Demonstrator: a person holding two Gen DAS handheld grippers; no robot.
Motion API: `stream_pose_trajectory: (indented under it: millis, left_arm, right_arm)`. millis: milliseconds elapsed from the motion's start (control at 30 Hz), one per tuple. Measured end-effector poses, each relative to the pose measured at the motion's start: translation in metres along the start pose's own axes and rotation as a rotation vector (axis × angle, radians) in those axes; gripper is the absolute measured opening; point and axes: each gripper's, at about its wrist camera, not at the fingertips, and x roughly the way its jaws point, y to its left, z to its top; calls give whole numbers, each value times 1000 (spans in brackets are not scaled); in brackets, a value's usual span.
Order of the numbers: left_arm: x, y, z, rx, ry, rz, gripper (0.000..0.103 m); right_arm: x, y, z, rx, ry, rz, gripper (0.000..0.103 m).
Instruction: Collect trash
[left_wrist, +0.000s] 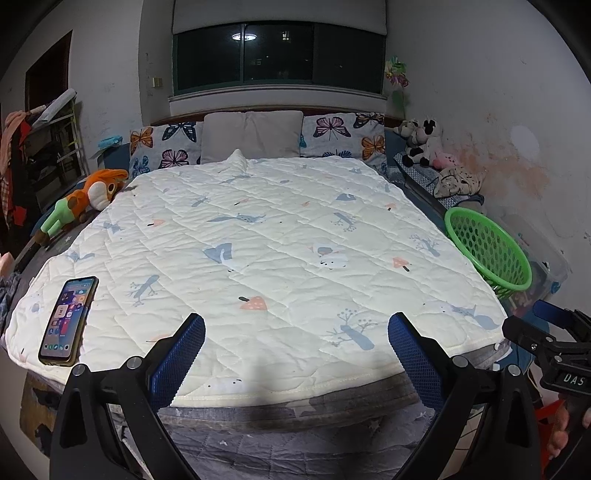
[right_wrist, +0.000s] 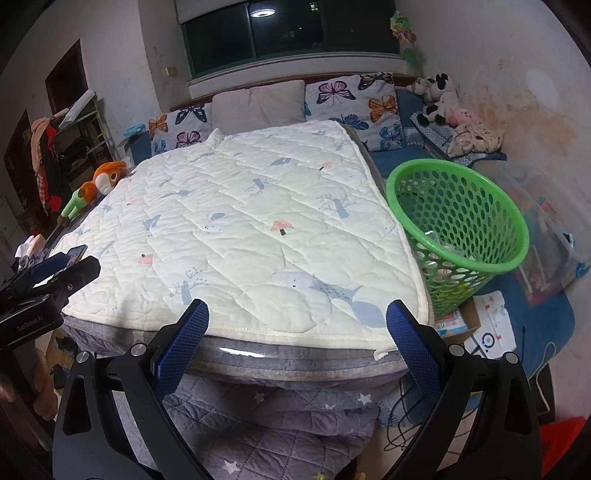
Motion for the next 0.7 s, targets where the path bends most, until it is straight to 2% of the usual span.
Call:
stream_pose_trajectory:
  millis: [700]
  left_arm:
    - [3, -7, -5, 23, 13, 31, 96]
  right_arm:
    - [5, 1, -3, 6, 6, 10, 96]
